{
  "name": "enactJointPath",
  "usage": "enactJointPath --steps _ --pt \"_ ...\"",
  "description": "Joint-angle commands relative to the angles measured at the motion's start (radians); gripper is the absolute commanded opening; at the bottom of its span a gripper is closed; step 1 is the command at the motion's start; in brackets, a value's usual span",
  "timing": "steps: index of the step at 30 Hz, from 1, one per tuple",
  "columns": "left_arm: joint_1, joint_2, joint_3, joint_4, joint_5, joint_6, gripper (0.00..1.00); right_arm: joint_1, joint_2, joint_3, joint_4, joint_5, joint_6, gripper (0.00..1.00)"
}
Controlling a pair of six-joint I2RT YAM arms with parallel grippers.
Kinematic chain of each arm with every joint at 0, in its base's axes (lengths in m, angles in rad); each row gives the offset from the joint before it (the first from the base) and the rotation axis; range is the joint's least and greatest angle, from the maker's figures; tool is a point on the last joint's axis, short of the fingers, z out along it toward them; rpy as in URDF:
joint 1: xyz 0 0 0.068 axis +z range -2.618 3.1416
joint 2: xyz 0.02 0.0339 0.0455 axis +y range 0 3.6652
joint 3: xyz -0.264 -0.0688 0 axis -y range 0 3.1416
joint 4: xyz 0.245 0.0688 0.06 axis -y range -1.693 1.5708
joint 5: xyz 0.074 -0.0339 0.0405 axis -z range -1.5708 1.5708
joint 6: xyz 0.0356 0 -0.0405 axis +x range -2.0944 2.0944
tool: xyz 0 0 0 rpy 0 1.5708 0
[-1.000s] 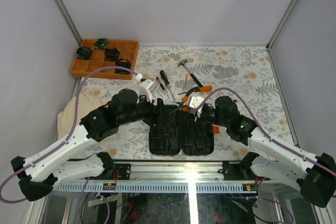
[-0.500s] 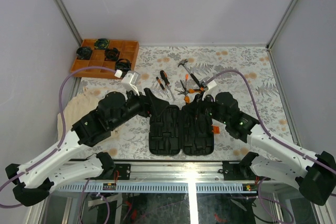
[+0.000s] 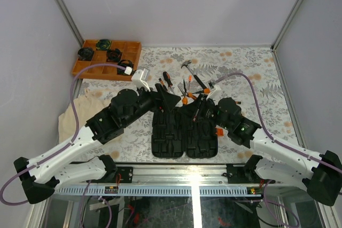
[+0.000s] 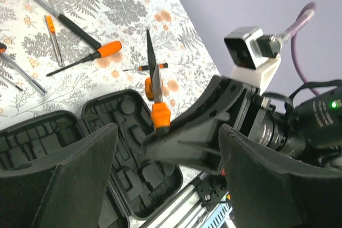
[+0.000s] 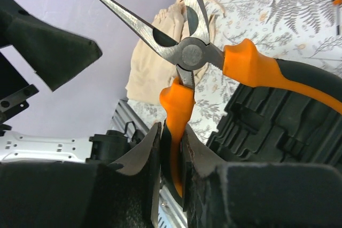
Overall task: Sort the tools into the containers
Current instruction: Pick up the pliers at the center of the board.
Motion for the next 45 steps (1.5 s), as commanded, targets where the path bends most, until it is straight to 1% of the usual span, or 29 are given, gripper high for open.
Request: enactJointPath --steps 1,9,16,22,27,32,33,34,35,36,38,39,40,43,45 --pt "0.0 0.015 -0.01 0.145 -0.061 0.01 0.75 0.055 -0.027 0.036 0.108 0.071 0.078 0.0" --pt "-0.001 0.068 0.017 0.14 -0.122 0.019 0.74 0.105 -0.022 0.041 0.15 0.09 0.106 0.0" --pt "0.0 0.112 0.027 0.136 -0.12 0.003 0.65 0.128 -0.002 0.077 0.148 0.074 0.118 0.0" --pt "0.0 0.135 0.042 0.135 -0.114 0.007 0.48 0.151 0.003 0.078 0.156 0.079 0.142 0.0" --pt "-0.001 0.138 0.035 0.145 -0.113 -0.003 0.31 0.153 0.009 0.097 0.13 0.081 0.132 0.0" --pt "0.0 0.146 0.036 0.148 -0.101 0.006 0.09 0.157 0.01 0.1 0.105 0.091 0.113 0.0" --pt "0.0 0.146 0.038 0.142 -0.1 0.008 0.04 0.156 0.007 0.098 0.095 0.097 0.108 0.02" --pt "0.0 0.147 0.038 0.139 -0.1 0.009 0.01 0.156 0.003 0.099 0.082 0.104 0.1 0.05" --pt "0.0 0.148 0.039 0.133 -0.103 0.01 0.0 0.156 0.0 0.101 0.068 0.111 0.088 0.1" --pt "0.0 0.147 0.041 0.126 -0.105 0.01 0.0 0.156 -0.005 0.102 0.056 0.114 0.075 0.17" --pt "-0.001 0.144 0.041 0.119 -0.101 0.017 0.0 0.156 -0.021 0.09 0.059 0.109 0.03 0.37" --pt "0.0 0.14 0.04 0.116 -0.099 0.019 0.0 0.156 -0.034 0.081 0.058 0.114 0.019 0.45" --pt "0.0 0.136 0.04 0.11 -0.099 0.02 0.0 0.156 -0.046 0.072 0.05 0.124 0.004 0.51" --pt "0.0 0.121 0.039 0.088 -0.113 0.023 0.0 0.156 -0.087 0.064 -0.025 0.15 -0.043 0.64" --pt "0.001 0.108 0.035 0.07 -0.124 0.025 0.0 0.156 -0.122 0.062 -0.081 0.163 -0.077 0.7"
